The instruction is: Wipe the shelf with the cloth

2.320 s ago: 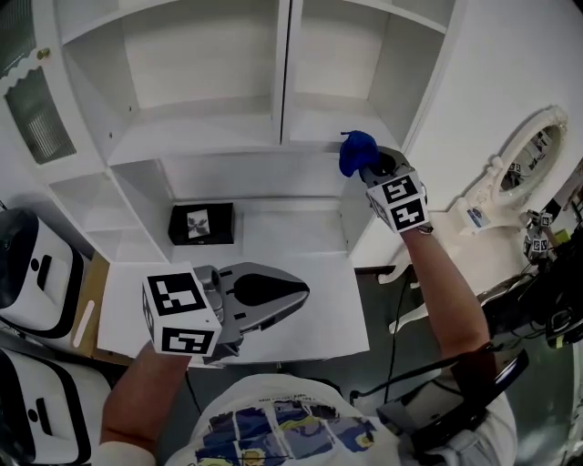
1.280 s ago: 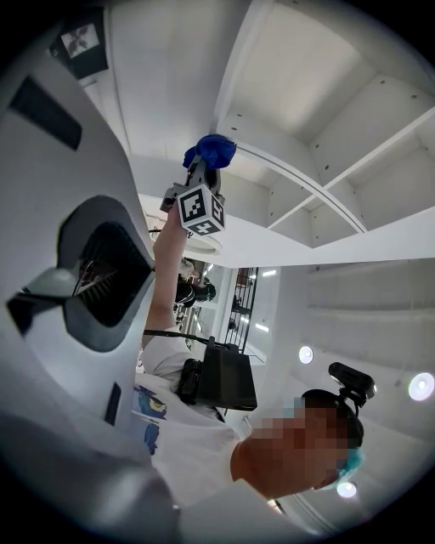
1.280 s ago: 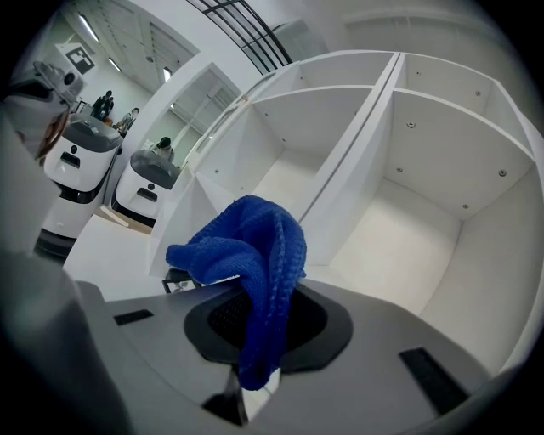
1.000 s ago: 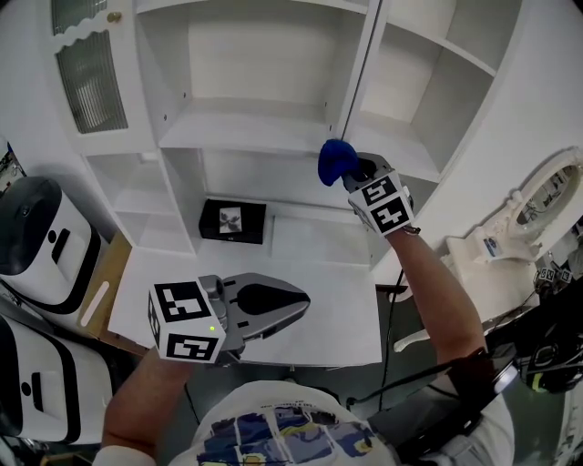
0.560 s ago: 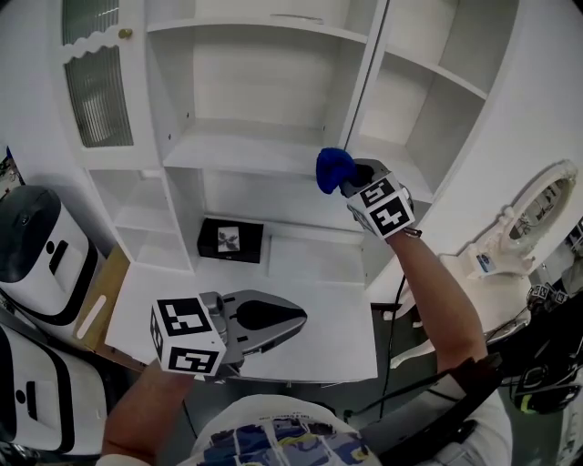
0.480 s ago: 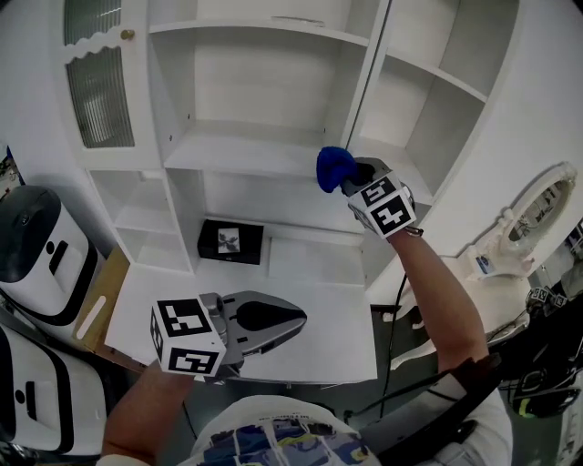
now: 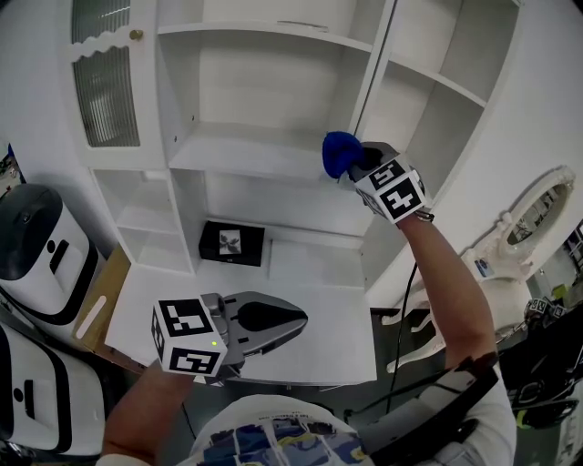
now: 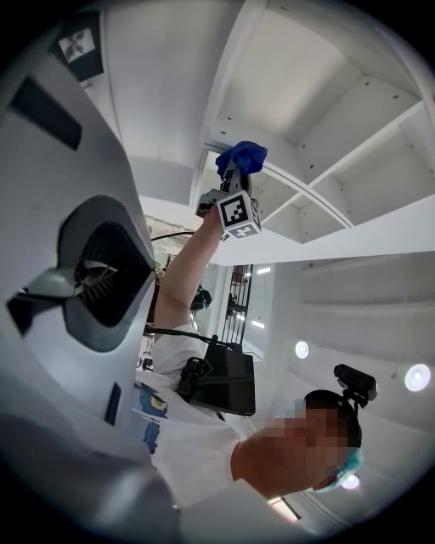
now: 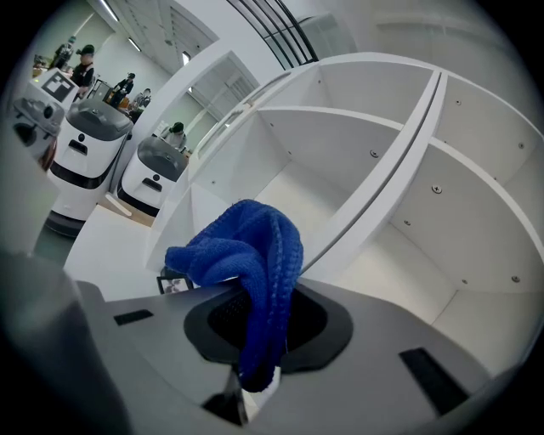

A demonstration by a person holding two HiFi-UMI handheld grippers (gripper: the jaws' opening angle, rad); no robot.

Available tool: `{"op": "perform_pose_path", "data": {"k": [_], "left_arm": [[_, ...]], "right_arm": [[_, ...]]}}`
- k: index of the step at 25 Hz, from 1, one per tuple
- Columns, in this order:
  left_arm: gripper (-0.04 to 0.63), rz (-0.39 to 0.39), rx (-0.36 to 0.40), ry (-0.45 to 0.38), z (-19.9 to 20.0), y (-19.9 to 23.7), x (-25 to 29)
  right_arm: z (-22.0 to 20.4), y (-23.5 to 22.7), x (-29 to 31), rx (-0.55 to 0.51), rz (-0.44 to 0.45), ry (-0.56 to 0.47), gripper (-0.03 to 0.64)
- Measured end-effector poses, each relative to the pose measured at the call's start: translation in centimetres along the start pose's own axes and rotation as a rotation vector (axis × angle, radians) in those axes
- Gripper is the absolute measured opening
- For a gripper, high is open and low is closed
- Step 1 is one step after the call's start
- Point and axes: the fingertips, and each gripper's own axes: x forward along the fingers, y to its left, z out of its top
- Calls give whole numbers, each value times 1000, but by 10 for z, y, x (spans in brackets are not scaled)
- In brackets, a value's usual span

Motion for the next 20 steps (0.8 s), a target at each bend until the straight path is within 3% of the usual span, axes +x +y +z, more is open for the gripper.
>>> {"op": "perform_pose_path", "data": {"k": [20], "left_arm": [[12,-15,22,0,1,-13,3]], "right_arm": [[80,-79,-33,-93,-124,-73,67]]}}
